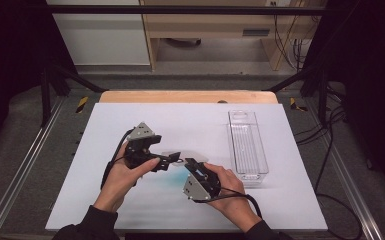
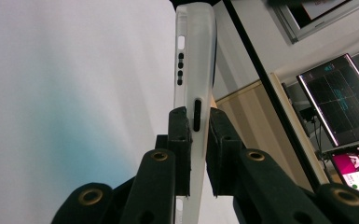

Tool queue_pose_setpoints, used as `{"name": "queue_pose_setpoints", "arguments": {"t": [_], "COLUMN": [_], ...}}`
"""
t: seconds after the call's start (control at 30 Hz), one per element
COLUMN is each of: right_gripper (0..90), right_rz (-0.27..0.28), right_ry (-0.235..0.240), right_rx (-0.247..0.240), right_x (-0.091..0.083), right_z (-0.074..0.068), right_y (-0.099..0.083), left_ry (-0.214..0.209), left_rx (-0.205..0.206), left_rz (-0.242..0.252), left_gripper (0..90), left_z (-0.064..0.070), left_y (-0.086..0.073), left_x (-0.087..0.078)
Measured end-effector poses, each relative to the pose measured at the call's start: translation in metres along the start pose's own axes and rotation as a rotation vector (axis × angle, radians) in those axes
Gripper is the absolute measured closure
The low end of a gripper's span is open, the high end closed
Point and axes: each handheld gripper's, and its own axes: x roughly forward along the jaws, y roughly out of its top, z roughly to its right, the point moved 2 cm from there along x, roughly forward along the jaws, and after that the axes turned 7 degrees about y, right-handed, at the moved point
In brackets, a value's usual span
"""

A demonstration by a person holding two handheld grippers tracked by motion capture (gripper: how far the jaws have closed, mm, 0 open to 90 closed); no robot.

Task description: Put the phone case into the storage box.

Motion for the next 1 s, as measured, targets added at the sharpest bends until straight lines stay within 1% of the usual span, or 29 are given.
{"name": "queue_pose_setpoints", "arguments": {"t": [0.07, 0.1, 0.13, 0.17, 0.2, 0.23, 0.3, 0.33, 0.37, 0.4, 0.47, 0.57, 0.6, 0.63, 0.67, 0.7, 0.77, 0.8, 0.83, 0.9, 0.97, 1.0], "right_gripper": [81.6, 81.6, 81.6, 81.6, 81.6, 81.6, 81.6, 81.6, 81.6, 81.6, 81.6, 81.6, 81.7, 81.7, 81.6, 81.6, 81.6, 81.7, 81.7, 81.7, 81.7, 81.7], "right_rz": [-0.002, -0.006, -0.006, -0.009, -0.010, -0.011, -0.013, -0.013, -0.013, -0.013, -0.013, -0.017, -0.020, -0.020, -0.021, -0.020, -0.021, -0.021, -0.021, -0.019, -0.019, -0.018], "right_ry": [0.000, 0.001, 0.002, 0.004, 0.004, 0.005, 0.007, 0.009, 0.011, 0.012, 0.011, 0.012, 0.010, 0.010, 0.011, 0.011, 0.014, 0.017, 0.017, 0.022, 0.028, 0.031], "right_rx": [-0.004, 0.009, 0.005, 0.006, 0.009, 0.009, 0.011, 0.010, 0.009, 0.005, 0.004, 0.012, 0.014, 0.014, 0.015, 0.023, 0.028, 0.036, 0.036, 0.053, 0.065, 0.078], "right_x": [0.000, 0.000, 0.000, 0.000, 0.000, 0.000, 0.000, 0.000, 0.000, 0.000, 0.000, 0.001, 0.001, 0.001, 0.001, 0.001, 0.001, 0.001, 0.001, 0.001, 0.001, 0.002], "right_z": [0.000, -0.001, -0.001, -0.001, -0.001, -0.001, -0.002, -0.002, -0.002, -0.002, -0.002, -0.002, -0.002, -0.002, -0.002, -0.001, 0.000, 0.000, 0.000, 0.001, 0.000, 0.000], "right_y": [-0.002, -0.003, -0.003, -0.004, -0.004, -0.005, -0.005, -0.005, -0.006, -0.006, -0.006, -0.008, -0.008, -0.008, -0.009, -0.009, -0.009, -0.010, -0.010, -0.010, -0.009, -0.009], "left_ry": [0.011, 0.035, 0.055, 0.066, 0.080, 0.083, 0.084, 0.098, 0.098, 0.117, 0.146, 0.181, 0.197, 0.197, 0.201, 0.212, 0.217, 0.235, 0.235, 0.259, 0.262, 0.266], "left_rx": [0.013, 0.029, 0.037, 0.040, 0.036, 0.037, 0.038, 0.036, 0.036, 0.030, 0.030, 0.026, 0.018, 0.018, 0.015, 0.010, 0.011, 0.026, 0.026, 0.049, 0.050, 0.035], "left_rz": [0.040, 0.063, 0.078, 0.085, 0.104, 0.117, 0.125, 0.142, 0.142, 0.157, 0.181, 0.207, 0.217, 0.217, 0.221, 0.225, 0.227, 0.240, 0.240, 0.234, 0.241, 0.252], "left_gripper": [6.3, 6.0, 5.7, 5.2, 5.0, 5.0, 5.0, 4.9, 4.9, 4.9, 4.8, 4.3, 4.2, 4.0, 4.0, 3.5, 3.5, 3.5, 3.4, 3.4, 3.4, 3.4], "left_z": [-0.001, -0.001, -0.002, -0.002, -0.003, -0.004, -0.005, -0.007, -0.007, -0.009, -0.012, -0.016, -0.019, -0.019, -0.020, -0.022, -0.023, -0.024, -0.024, -0.028, -0.028, -0.030], "left_y": [-0.001, -0.003, -0.005, -0.006, -0.009, -0.011, -0.014, -0.019, -0.019, -0.022, -0.028, -0.040, -0.049, -0.049, -0.054, -0.062, -0.064, -0.072, -0.072, -0.080, -0.082, -0.088], "left_x": [-0.005, -0.008, -0.011, -0.013, -0.015, -0.017, -0.018, -0.020, -0.020, -0.022, -0.026, -0.031, -0.033, -0.033, -0.034, -0.036, -0.036, -0.037, -0.037, -0.037, -0.038, -0.039]}}
